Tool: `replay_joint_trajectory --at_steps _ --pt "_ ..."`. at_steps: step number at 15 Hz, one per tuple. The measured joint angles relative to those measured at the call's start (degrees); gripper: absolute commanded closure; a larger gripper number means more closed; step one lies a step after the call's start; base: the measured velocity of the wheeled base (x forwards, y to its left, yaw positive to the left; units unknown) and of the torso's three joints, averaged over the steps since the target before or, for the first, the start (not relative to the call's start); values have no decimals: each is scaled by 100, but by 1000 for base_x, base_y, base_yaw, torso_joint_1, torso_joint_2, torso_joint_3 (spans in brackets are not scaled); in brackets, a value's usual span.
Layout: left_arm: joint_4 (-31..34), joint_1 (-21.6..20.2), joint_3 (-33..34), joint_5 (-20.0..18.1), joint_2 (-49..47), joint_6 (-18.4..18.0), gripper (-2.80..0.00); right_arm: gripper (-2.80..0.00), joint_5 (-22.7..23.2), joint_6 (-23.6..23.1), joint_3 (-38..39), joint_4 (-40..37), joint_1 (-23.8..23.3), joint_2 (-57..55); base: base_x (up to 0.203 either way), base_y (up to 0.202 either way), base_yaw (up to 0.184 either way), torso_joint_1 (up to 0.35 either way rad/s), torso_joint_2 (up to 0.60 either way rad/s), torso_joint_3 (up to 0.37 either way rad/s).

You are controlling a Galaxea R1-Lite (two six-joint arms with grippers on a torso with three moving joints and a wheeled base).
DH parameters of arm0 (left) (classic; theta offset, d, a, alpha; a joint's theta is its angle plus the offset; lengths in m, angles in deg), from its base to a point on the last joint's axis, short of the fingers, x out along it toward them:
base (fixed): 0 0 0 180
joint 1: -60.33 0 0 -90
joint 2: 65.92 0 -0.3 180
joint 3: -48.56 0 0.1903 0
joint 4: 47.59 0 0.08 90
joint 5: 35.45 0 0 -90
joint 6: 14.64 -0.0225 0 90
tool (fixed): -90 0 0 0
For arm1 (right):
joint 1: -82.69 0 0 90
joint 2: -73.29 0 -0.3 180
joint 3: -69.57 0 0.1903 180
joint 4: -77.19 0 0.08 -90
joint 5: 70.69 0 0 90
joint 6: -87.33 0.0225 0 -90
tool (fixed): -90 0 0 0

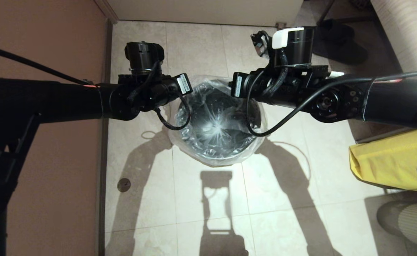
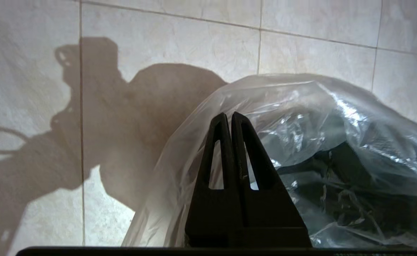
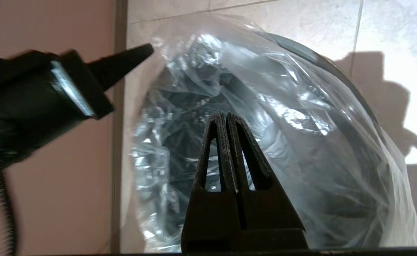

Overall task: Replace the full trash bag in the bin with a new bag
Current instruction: Put the new garbage bag on the trash can

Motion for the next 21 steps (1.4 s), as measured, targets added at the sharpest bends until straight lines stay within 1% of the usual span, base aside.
replay_joint_trajectory --at_steps 3,5,10,12,18,21 --pt "-35 11 -39 -5 -48 46 0 0 -12 -189 0 144 -13 -192 0 0 0 0 0 0" --pt "-35 4 -30 -2 -43 186 0 0 -44 -373 0 239 -18 -328 0 0 0 0 0 0" --pt "-43 -20 114 -85 -74 344 0 0 -329 -744 -16 653 -115 -574 0 0 0 0 0 0" --pt "-49 -18 126 -112 -90 340 0 0 -358 -756 -17 774 -173 -611 0 0 0 0 0 0" --pt "-55 -13 132 -112 -156 334 0 0 -368 -748 -27 793 -324 -509 0 0 0 0 0 0" --pt "-52 -11 149 -115 -203 399 0 0 -394 -738 -27 1019 -417 -495 0 0 0 0 0 0"
